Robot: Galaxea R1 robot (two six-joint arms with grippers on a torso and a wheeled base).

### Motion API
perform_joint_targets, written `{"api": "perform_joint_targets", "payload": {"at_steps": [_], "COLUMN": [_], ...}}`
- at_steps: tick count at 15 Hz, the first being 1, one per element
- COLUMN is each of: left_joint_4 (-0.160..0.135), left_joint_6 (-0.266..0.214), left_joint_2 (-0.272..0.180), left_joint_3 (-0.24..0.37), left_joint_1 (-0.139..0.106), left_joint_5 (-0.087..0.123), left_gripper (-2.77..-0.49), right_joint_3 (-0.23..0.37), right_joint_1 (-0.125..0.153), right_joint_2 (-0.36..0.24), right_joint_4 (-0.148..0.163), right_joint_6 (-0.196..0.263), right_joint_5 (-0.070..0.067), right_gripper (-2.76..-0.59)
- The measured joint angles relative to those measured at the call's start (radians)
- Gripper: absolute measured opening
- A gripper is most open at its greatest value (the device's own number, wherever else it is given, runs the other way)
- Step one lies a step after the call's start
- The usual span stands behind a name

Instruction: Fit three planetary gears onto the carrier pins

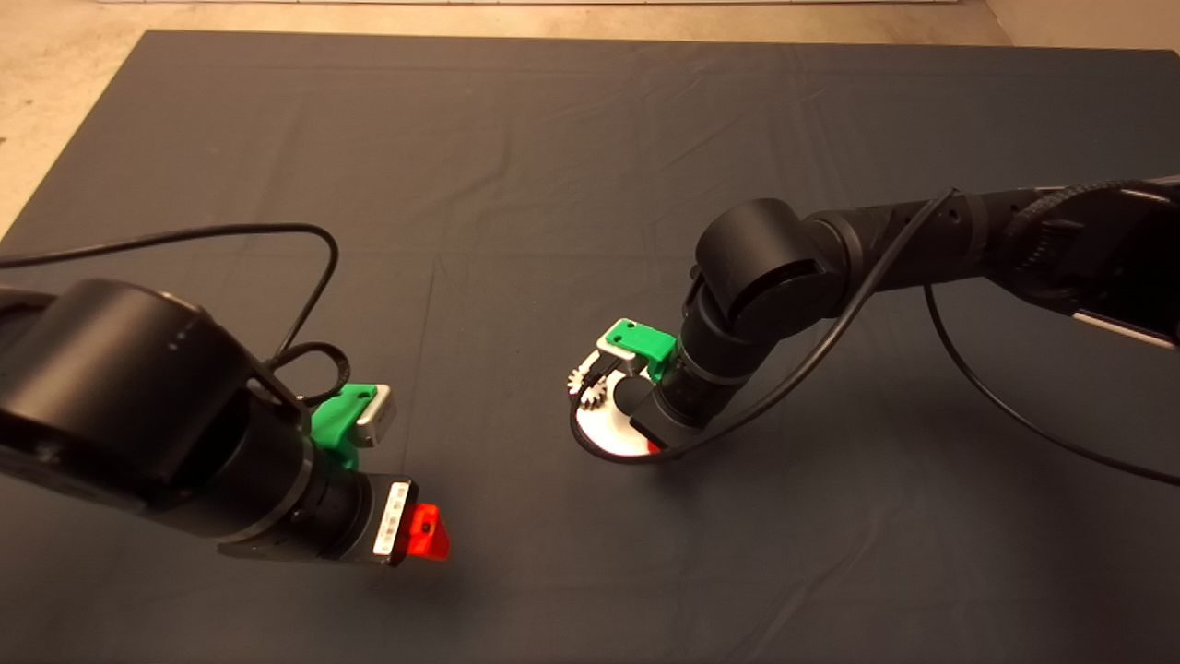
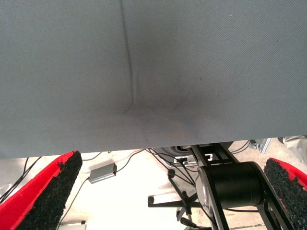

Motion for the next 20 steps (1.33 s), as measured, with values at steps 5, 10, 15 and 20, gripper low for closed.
{"api": "perform_joint_targets", "payload": {"at_steps": [5,10,15,20], "left_joint_4": [0.000,0.000,0.000,0.001], "left_joint_6": [0.000,0.000,0.000,0.000], "left_joint_2": [0.000,0.000,0.000,-0.001], "left_joint_3": [0.001,0.001,0.001,0.019], "left_joint_1": [0.000,0.000,0.000,0.000], "left_joint_5": [0.000,0.000,0.000,0.000], "left_gripper": [-0.49,-0.49,-0.49,-0.49], "right_joint_3": [0.000,0.000,0.000,0.000], "right_joint_1": [0.004,0.025,0.030,0.030], "right_joint_2": [0.000,0.003,0.003,0.003], "right_joint_4": [0.000,0.000,0.000,-0.005], "right_joint_6": [0.000,-0.003,-0.003,-0.003], "right_joint_5": [0.001,0.001,0.001,0.001], "right_gripper": [-2.36,-2.36,-2.36,-2.36]}}
